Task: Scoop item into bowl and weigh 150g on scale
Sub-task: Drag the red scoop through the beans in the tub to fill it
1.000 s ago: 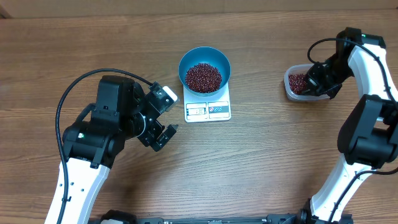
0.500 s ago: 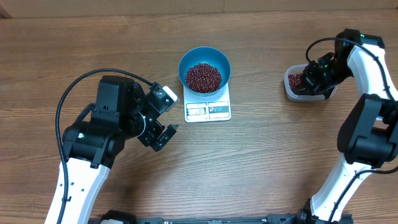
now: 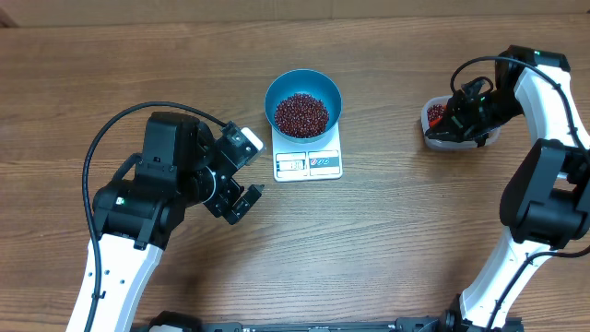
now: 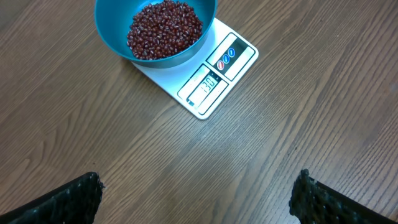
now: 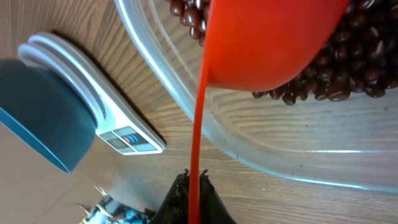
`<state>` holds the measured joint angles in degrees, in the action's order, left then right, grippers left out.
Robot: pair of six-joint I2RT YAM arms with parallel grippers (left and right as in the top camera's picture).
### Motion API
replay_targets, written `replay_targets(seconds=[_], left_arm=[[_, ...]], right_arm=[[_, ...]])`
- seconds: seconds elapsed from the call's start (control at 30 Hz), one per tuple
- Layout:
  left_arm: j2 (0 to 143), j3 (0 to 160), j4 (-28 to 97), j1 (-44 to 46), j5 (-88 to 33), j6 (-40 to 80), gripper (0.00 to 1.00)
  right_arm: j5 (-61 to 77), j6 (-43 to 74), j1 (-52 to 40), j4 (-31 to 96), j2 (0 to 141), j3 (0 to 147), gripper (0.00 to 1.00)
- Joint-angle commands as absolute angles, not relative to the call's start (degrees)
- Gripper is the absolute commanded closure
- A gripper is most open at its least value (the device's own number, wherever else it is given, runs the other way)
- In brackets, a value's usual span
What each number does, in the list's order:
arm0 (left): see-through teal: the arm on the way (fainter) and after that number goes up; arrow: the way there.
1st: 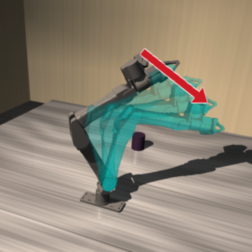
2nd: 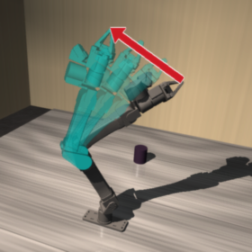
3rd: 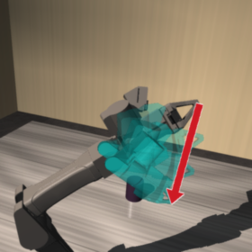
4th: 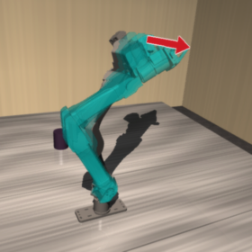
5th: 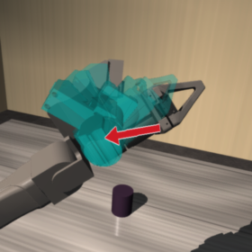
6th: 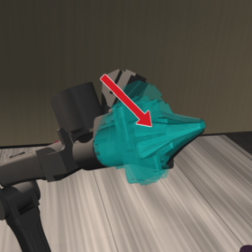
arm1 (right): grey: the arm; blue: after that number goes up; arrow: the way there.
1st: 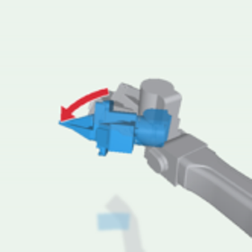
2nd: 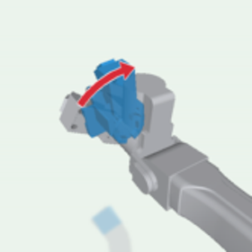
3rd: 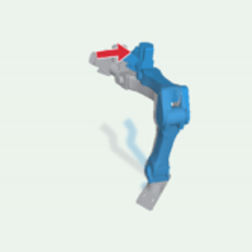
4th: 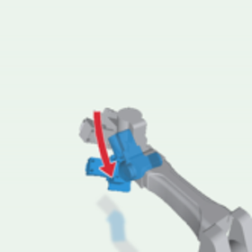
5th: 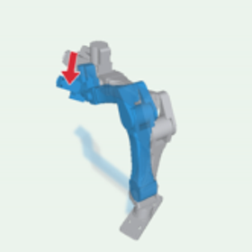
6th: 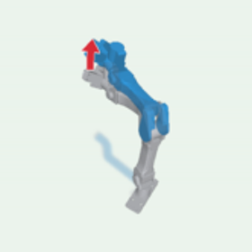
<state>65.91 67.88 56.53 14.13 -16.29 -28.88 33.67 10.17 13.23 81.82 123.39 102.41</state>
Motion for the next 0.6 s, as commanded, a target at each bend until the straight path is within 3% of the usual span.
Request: replay_targets(seconds=[0.0, 0.57], left_arm=[[66.02, 69.17, 56.34, 13.89, -16.29, -28.27, 0.00], [66.02, 69.17, 56.34, 13.89, -16.29, -28.27, 0.00]], right_arm=[[35.68, 4.34, 12.99, 83.18, 124.33, 103.57, 0.96], [35.53, 0.78, 16.14, 85.73, 124.33, 103.46, 0.96]])
